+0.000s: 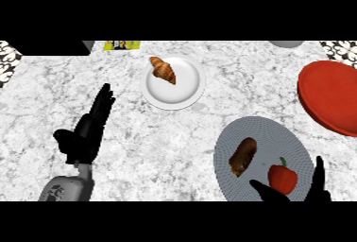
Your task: Pick the bell pepper from the placemat and place it in the bowl
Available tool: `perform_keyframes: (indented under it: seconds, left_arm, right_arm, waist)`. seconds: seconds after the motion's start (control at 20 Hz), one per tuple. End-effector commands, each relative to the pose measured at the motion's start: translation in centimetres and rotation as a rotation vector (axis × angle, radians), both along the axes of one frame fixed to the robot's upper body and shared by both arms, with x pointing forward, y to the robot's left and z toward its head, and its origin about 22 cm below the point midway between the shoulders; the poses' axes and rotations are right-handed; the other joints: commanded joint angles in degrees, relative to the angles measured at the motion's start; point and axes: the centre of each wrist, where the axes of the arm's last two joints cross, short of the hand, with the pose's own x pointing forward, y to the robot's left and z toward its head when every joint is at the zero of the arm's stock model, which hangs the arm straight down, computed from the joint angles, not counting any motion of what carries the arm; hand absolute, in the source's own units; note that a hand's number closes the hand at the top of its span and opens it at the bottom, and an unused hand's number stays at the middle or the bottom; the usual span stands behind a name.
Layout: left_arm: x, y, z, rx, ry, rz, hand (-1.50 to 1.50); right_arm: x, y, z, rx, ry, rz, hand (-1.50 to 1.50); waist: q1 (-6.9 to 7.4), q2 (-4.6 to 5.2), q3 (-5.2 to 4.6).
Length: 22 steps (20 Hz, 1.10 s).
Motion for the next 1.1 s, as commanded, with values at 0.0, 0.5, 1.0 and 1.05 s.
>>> perform_keyframes:
  seconds: [0.0,0.5,1.0,1.05]
  left_arm:
    - [1.0,1.4,0.5,0.021,-0.004,0.007,0.00]
    - [0.2,-0.6,-1.4,0.023,0.000,-0.008,0.00]
    - [-0.6,-0.4,-0.3,-0.003,0.001,-0.003,0.00]
    - [0.6,-0.2,-0.2,0.006,0.011,-0.014,0.00]
  right_arm:
    - [-0.5,-0.6,-1.7,-0.041,0.110,-0.003,-1.50]
    - [0.4,0.6,-3.9,-0.077,0.135,0.208,1.50]
    - [0.9,3.7,-3.4,-0.099,0.077,0.270,1.50]
    - [0.5,1.7,-3.5,-0.101,0.063,0.262,1.50]
  waist:
    - [-0.07,0.03,0.00]
    - [-0.08,0.03,0.00]
    - [0.12,-0.05,0.00]
    - [-0.10,-0.02,0.00]
